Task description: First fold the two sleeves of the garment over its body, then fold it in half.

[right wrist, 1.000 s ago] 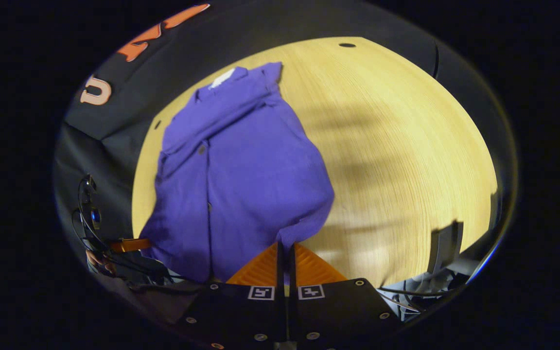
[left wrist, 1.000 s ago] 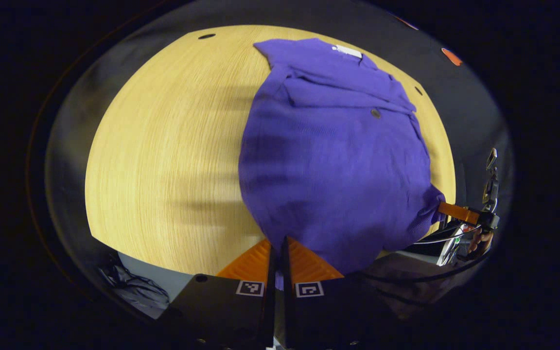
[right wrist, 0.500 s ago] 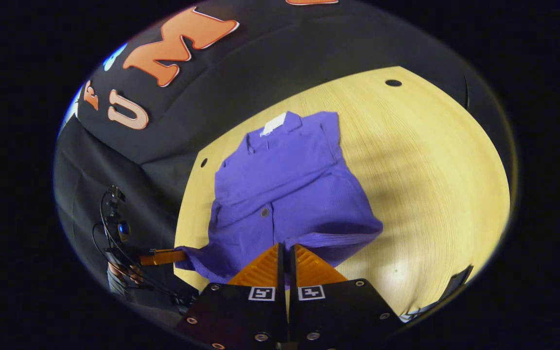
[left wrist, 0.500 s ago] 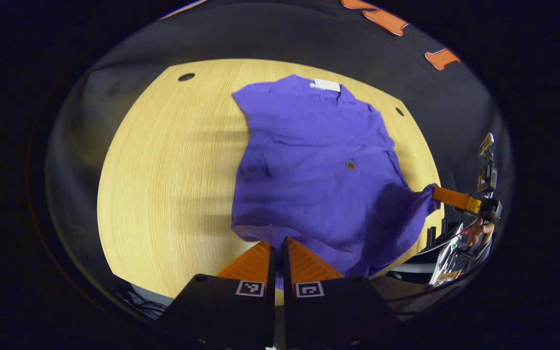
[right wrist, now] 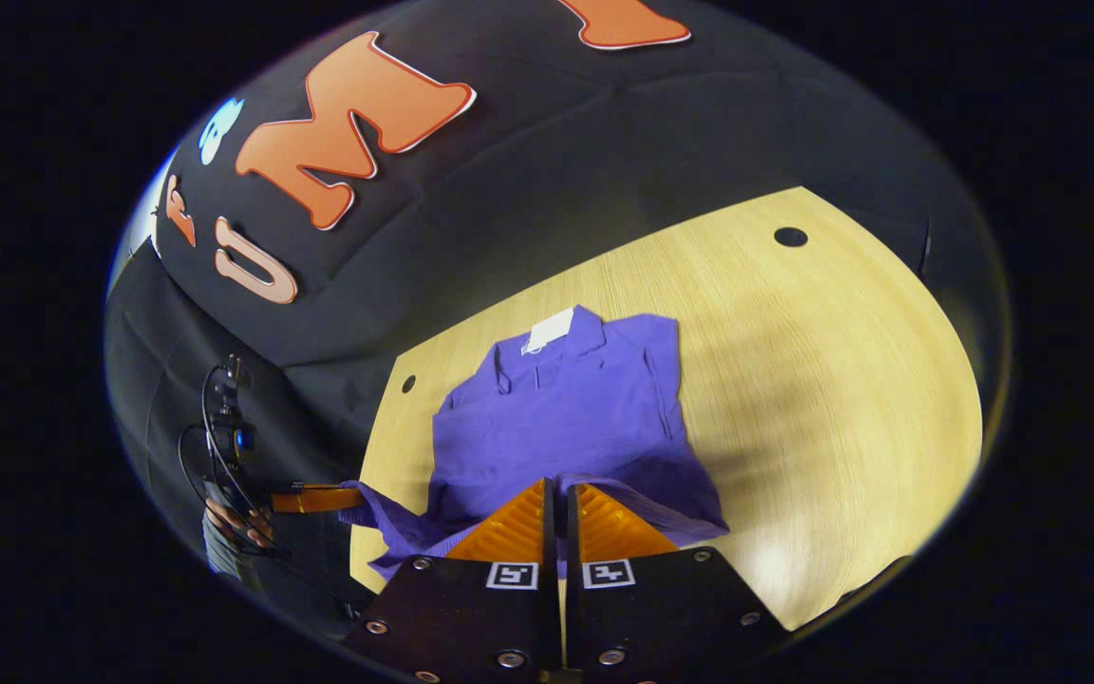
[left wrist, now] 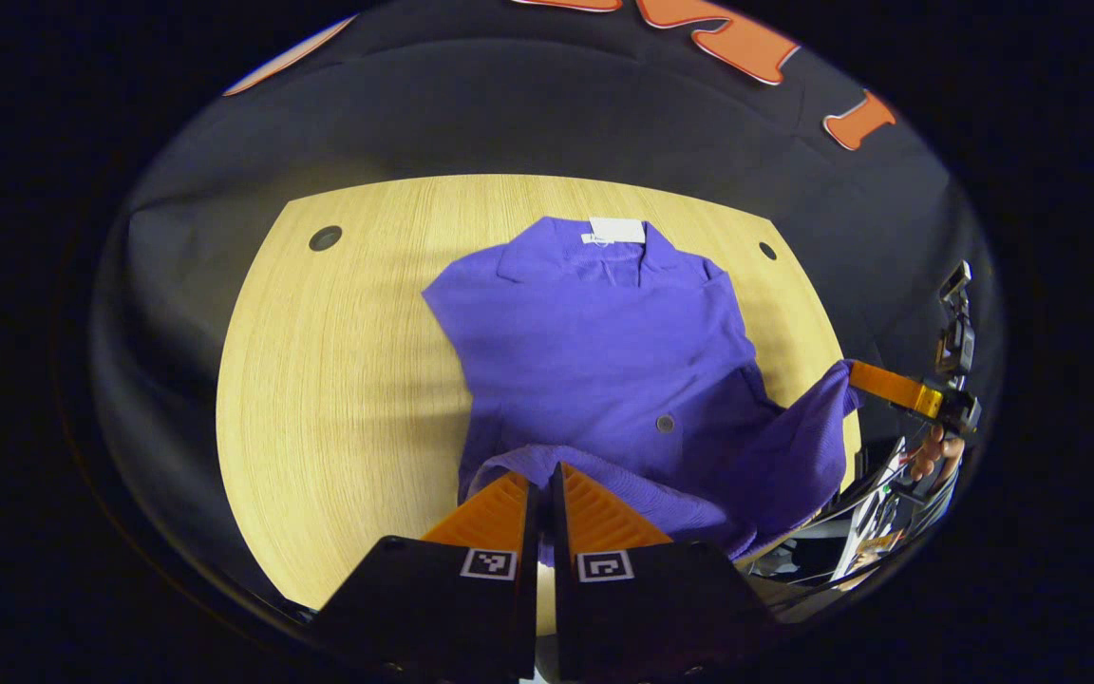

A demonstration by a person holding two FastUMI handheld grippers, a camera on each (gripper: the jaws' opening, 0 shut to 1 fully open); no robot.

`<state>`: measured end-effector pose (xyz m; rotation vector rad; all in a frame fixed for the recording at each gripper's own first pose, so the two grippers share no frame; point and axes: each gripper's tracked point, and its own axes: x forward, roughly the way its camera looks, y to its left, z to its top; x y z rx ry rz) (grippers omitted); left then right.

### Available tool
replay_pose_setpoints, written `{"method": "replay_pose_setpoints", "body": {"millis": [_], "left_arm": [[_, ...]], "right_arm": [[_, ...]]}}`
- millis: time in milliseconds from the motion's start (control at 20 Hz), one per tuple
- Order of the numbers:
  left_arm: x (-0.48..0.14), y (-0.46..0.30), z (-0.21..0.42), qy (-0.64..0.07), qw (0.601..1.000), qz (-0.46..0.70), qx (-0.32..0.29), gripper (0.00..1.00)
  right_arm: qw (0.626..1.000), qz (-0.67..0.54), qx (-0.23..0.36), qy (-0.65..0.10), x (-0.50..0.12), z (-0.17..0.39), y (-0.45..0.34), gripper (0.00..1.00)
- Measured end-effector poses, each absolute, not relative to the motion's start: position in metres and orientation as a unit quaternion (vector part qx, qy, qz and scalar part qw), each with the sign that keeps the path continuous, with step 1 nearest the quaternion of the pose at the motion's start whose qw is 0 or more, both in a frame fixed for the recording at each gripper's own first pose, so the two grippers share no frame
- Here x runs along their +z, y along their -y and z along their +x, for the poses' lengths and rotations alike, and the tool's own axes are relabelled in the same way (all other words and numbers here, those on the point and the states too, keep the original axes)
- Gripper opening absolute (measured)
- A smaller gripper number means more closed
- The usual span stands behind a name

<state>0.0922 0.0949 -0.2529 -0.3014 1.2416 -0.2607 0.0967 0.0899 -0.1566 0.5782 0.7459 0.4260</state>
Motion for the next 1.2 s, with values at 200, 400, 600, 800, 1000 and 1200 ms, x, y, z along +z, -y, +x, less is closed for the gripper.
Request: {"method": "replay_pose_setpoints", "body": {"millis": [200, 400, 600, 800, 1000, 1200], "left_arm": [[-0.250, -0.104, 0.147, -0.578, 0.793, -0.152, -0.114, 0.09], [-0.256, -0.120, 0.189, -0.580, 0.783, -0.204, -0.091, 0.09], [-0.279, -0.132, 0.208, -0.586, 0.780, -0.208, -0.074, 0.09], [-0.288, -0.126, 0.235, -0.560, 0.797, -0.215, -0.076, 0.10], [-0.291, -0.129, 0.258, -0.530, 0.813, -0.235, -0.058, 0.10], [-0.292, -0.146, 0.291, -0.485, 0.829, -0.276, -0.019, 0.11]], "right_arm": [[0.872, 0.287, 0.188, -0.348, -0.148, 0.134, -0.076, 0.02], [0.873, 0.293, 0.160, -0.355, -0.155, 0.174, -0.056, 0.02], [0.869, 0.301, 0.145, -0.365, -0.166, 0.210, -0.049, 0.02], [0.861, 0.306, 0.152, -0.376, -0.169, 0.240, -0.058, 0.02], [0.854, 0.314, 0.159, -0.382, -0.172, 0.274, -0.068, 0.02], [0.857, 0.339, 0.123, -0.367, -0.175, 0.314, -0.063, 0.02]]}}
